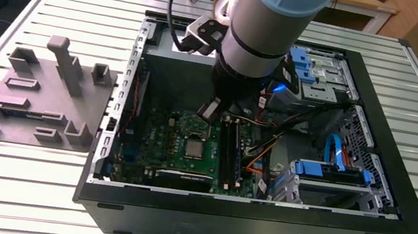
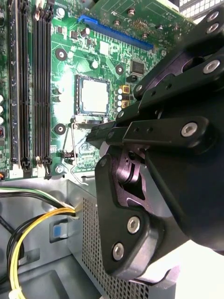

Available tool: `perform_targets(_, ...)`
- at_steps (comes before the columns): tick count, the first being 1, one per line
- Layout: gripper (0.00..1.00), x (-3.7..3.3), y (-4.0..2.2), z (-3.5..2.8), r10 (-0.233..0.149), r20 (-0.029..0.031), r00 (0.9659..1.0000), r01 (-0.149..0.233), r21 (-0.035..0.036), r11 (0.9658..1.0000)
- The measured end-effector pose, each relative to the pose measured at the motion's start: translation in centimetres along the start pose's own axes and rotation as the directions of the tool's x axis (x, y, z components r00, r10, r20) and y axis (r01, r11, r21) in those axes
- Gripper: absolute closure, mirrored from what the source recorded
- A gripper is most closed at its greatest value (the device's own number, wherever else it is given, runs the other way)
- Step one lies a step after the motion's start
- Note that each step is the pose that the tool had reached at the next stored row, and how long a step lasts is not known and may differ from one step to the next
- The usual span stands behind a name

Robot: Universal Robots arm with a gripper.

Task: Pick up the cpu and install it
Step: 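Close the cpu cover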

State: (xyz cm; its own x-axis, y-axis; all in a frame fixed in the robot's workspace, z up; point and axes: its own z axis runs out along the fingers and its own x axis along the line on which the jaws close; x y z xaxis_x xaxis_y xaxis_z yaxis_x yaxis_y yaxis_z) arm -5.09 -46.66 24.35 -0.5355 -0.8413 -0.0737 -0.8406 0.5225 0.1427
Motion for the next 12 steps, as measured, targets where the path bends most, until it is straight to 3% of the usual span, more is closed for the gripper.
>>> perform_targets(12, 0.89, 0.39, -0.20, -0.02, -0.005, -0.0016, 1.0000, 0.005, 0.0002, 1.0000)
